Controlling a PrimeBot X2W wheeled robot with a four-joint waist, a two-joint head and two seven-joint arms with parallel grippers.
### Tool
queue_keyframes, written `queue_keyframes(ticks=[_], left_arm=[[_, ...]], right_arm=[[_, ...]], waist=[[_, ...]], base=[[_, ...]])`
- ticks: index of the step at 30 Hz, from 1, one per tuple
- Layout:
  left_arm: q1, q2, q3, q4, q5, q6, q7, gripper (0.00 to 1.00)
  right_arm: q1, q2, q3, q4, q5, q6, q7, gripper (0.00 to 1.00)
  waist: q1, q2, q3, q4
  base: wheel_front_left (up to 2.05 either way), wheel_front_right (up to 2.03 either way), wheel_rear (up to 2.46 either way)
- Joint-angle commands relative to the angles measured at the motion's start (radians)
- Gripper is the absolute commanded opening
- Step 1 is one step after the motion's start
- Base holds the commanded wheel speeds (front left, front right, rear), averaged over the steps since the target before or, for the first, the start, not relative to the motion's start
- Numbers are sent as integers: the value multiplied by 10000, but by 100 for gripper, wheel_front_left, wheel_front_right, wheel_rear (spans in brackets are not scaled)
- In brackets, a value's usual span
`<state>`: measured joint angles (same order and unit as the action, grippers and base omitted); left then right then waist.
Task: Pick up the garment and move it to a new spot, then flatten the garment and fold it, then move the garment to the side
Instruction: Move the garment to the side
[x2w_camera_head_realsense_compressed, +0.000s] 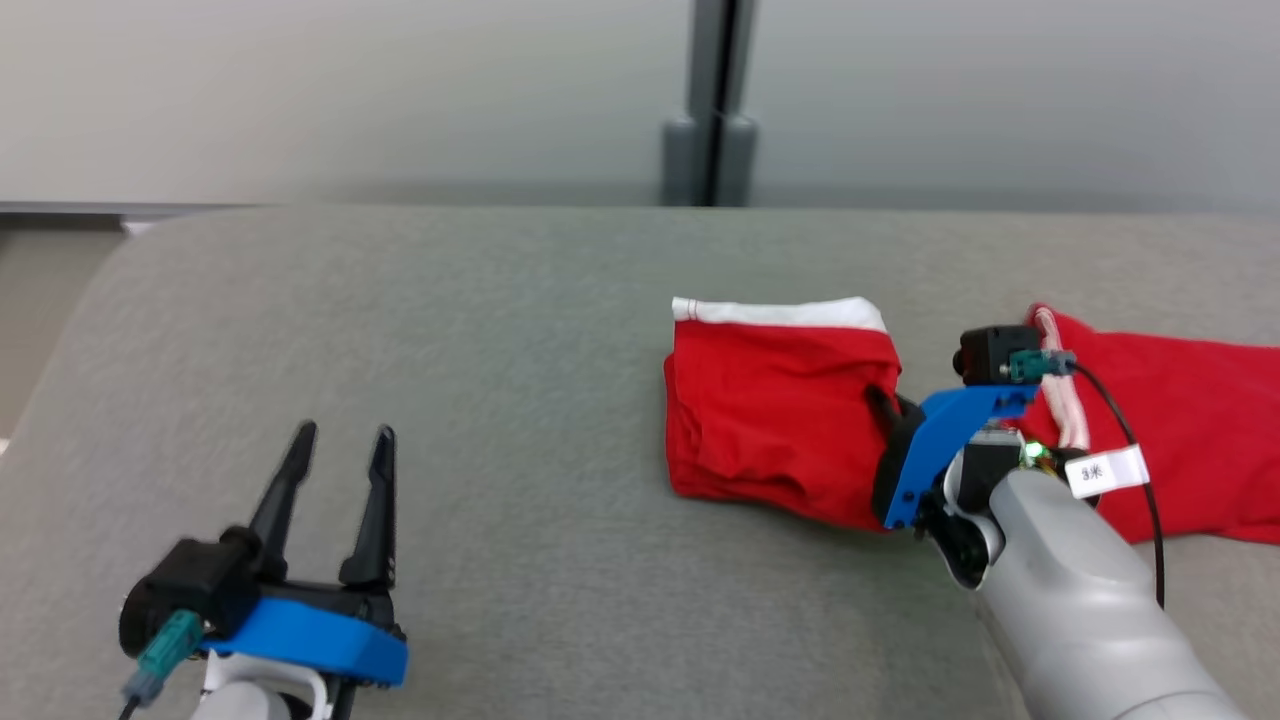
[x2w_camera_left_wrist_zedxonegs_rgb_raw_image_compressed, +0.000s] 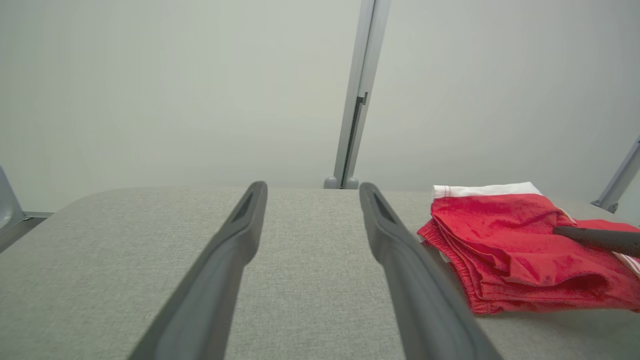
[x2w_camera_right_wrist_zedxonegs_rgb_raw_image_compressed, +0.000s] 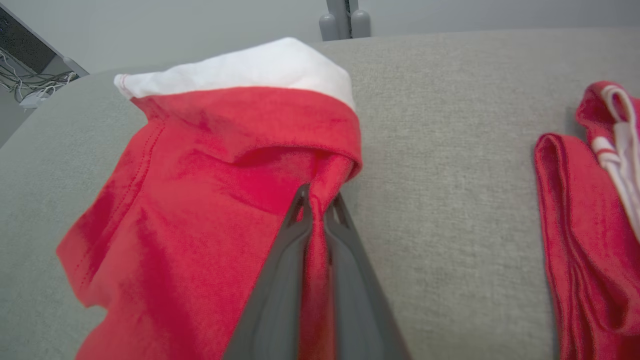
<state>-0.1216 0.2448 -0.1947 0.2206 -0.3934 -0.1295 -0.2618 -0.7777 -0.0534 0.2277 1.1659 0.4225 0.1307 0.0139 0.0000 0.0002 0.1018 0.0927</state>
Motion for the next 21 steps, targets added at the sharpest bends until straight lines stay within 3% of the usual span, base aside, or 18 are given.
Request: queue_keyframes(ticks=[1,12,21], left_arm=[[66,-3,-183,-76,25,-24,-39,100],[2,174,-830,-277,-255,-23,-40,100],[-284,425,-1137,-367,-296,-23,-40,100]], right_arm=[[163,0,120,-145,200,1,-45,0],[575,-182,945,-1061,1023,1,-10,0],[-61,-832,1435,-1554,1105,1,342,0]], waist=[[0,-2,-426,-727],[0,-2,-345,-2936],[0,-2,365,-3221]], base=[[0,0,0],[0,0,0],[0,0,0]])
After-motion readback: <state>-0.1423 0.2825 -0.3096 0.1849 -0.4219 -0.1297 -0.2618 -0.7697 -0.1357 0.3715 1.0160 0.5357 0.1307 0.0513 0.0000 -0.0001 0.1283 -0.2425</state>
